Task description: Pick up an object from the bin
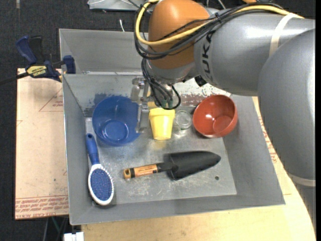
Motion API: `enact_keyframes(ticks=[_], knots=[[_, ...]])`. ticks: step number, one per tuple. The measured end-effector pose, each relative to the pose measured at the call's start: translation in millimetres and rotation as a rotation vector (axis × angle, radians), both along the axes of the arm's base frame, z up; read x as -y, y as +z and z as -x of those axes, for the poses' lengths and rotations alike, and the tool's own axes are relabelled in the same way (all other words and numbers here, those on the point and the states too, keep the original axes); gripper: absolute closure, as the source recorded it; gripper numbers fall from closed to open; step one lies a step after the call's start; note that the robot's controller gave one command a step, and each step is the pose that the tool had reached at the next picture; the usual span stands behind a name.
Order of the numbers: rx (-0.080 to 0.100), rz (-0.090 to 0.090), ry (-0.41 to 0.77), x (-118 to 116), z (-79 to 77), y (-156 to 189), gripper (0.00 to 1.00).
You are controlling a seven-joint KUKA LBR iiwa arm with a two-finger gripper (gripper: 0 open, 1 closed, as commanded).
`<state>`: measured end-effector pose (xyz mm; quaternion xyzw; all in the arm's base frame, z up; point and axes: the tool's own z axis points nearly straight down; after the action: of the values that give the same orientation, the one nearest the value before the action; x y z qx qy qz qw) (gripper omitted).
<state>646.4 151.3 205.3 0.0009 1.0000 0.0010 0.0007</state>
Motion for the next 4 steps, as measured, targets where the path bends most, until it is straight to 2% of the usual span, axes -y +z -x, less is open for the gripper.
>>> enact_keyframes(ticks=[1,2,3,4], knots=[[0.000,0.000,0.000,0.0,0.0,0.0,0.00],[-0.009,0.002,0.006,2.1,14.2,12.5,0.00],[-0.006,0.001,0.030,-29.2,11.3,-70.9,0.00],[-0.009,0.000,0.031,-30.0,12.4,-69.8,0.00]])
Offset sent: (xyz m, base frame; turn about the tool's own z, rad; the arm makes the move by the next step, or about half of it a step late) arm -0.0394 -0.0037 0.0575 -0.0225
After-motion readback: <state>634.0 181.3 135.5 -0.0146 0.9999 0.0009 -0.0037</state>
